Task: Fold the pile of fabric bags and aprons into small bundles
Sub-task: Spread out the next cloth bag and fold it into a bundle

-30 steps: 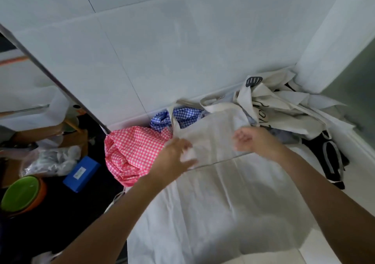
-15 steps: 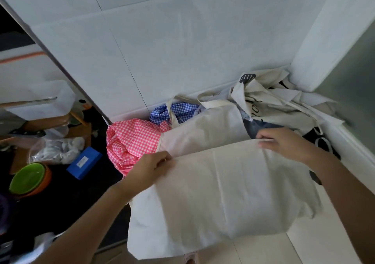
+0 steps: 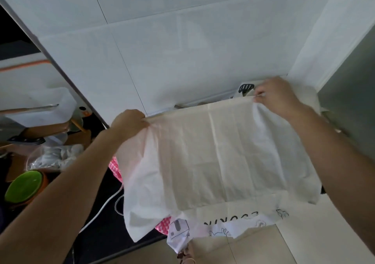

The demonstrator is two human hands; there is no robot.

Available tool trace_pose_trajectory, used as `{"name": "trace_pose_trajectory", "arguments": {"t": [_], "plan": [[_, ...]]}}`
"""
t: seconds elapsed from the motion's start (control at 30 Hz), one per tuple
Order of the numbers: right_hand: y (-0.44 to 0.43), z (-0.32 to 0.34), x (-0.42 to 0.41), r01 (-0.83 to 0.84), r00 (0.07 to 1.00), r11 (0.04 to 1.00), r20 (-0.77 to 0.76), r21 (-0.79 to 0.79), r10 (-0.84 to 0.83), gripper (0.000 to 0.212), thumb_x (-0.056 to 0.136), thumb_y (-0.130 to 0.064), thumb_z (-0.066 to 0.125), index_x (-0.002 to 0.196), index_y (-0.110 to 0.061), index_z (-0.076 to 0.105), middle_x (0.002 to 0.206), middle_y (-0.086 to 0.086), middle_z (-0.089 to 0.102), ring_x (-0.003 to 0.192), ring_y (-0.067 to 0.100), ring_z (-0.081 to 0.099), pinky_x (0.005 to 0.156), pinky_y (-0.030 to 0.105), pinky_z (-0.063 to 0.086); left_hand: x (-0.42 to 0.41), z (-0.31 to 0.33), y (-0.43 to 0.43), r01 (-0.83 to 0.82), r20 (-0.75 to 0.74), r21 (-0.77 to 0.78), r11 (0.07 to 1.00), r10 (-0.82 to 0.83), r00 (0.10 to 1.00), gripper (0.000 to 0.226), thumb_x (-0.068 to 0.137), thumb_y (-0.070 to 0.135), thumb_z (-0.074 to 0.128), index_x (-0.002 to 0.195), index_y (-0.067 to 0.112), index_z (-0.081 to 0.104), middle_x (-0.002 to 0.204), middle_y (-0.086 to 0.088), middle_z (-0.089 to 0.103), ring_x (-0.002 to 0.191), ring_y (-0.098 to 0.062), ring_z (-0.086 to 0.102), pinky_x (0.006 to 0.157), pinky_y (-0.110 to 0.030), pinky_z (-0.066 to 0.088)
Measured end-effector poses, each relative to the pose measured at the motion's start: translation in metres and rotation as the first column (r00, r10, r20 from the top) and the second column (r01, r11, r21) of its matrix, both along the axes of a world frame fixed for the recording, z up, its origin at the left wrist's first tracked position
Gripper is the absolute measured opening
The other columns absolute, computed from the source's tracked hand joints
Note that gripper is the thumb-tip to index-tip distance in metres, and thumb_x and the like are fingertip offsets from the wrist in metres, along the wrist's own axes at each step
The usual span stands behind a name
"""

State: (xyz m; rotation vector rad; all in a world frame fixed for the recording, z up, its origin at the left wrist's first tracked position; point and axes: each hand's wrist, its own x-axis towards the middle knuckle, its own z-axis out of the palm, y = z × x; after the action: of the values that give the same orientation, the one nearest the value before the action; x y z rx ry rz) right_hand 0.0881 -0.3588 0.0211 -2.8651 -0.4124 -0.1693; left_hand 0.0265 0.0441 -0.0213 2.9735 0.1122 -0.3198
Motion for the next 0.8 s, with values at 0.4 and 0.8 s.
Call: {"name": "trace_pose_trajectory", "arguments": {"t": [0.4, 0.8], "plan": [[0.029, -0.107, -0.036, 0.274, 0.961, 0.892, -0.151, 0.360, -0.234, 0.043, 0.093, -0.006, 0.049, 0.136, -0.012, 0.049, 0.102, 0.016, 0.067, 0.094, 0.032, 0.062, 0.079, 0.035, 0.043, -0.085, -0.067, -0.138, 0.330, 0.250, -0.206, 0.921, -0.277, 0.928, 0.060, 0.088, 0.048, 0.044, 0.140, 0.018, 0.040, 0.143, -0.011, 0.038, 0.131, -0.032, 0.039, 0.107, -0.042, 0.027], [-0.076, -0.175, -0.224, 0.833, 0.423, 0.091, -0.524, 0.545, -0.739, 0.057, 0.084, -0.022, 0.070, 0.132, -0.003, 0.045, 0.123, 0.019, 0.048, 0.108, 0.034, 0.051, 0.089, 0.043, 0.044, -0.091, -0.115, -0.163, 0.158, -0.110, -0.086, 0.984, -0.167, 0.980, 0.096, 0.083, 0.076, 0.035, 0.152, 0.027, -0.010, 0.158, 0.001, -0.023, 0.143, -0.029, -0.024, 0.108, -0.069, -0.006]]}}
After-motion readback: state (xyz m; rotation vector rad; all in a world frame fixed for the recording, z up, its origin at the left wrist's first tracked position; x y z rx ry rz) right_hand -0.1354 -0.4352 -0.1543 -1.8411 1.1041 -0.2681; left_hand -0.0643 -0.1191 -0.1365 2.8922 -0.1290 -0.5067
